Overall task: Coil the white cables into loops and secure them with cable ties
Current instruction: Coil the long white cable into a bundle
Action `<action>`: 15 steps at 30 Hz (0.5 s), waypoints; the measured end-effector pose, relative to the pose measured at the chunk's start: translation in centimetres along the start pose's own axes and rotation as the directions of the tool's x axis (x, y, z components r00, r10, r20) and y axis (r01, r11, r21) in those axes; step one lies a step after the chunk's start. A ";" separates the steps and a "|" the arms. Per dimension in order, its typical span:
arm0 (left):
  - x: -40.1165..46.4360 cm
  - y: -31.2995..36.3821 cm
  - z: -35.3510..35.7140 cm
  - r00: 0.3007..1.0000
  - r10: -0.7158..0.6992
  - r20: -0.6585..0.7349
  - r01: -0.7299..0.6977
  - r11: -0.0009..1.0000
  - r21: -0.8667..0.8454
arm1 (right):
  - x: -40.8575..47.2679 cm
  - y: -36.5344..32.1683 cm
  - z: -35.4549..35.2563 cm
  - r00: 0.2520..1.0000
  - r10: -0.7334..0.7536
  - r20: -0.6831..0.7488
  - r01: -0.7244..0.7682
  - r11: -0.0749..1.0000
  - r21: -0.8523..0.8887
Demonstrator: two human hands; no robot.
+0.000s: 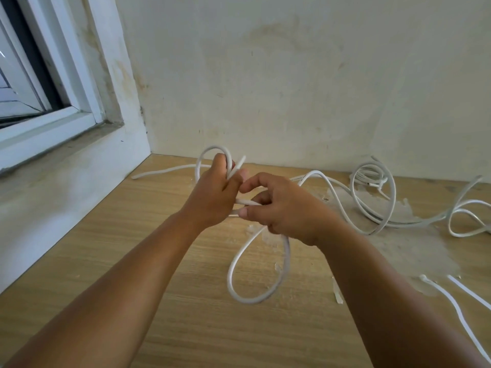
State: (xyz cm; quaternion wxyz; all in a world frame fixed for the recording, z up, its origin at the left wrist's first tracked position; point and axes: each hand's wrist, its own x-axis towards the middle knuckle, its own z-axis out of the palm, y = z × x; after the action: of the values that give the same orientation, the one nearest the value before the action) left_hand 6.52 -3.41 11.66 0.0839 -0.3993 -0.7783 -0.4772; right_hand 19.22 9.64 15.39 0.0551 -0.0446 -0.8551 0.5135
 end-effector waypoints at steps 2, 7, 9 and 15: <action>0.2 -0.2 -0.1 0.992 -0.016 -0.122 0.011 0.999 -0.039 | -0.7 -0.1 -0.2 0.990 0.106 0.098 -0.133 0.936 0.326; 1.4 -1.0 -1.6 0.901 -0.240 -0.362 0.173 0.963 -0.207 | -3.9 0.7 0.6 0.918 0.050 0.392 -0.262 0.821 0.508; 1.6 -1.4 -1.8 0.881 -0.306 -0.361 0.235 0.945 -0.228 | -4.6 1.0 0.2 0.937 0.069 0.344 -0.255 0.805 0.535; 0.6 -1.7 -0.9 0.958 -0.279 -0.063 0.236 0.895 -0.378 | -4.1 0.6 -2.5 0.903 -0.135 -0.409 0.026 0.965 -0.262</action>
State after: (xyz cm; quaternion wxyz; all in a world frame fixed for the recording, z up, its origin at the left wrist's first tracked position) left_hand 4.73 -4.21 11.33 -0.0113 -0.2731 -0.7154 -0.6430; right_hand 23.59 11.52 15.84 0.2544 -0.1257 -0.8817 0.3769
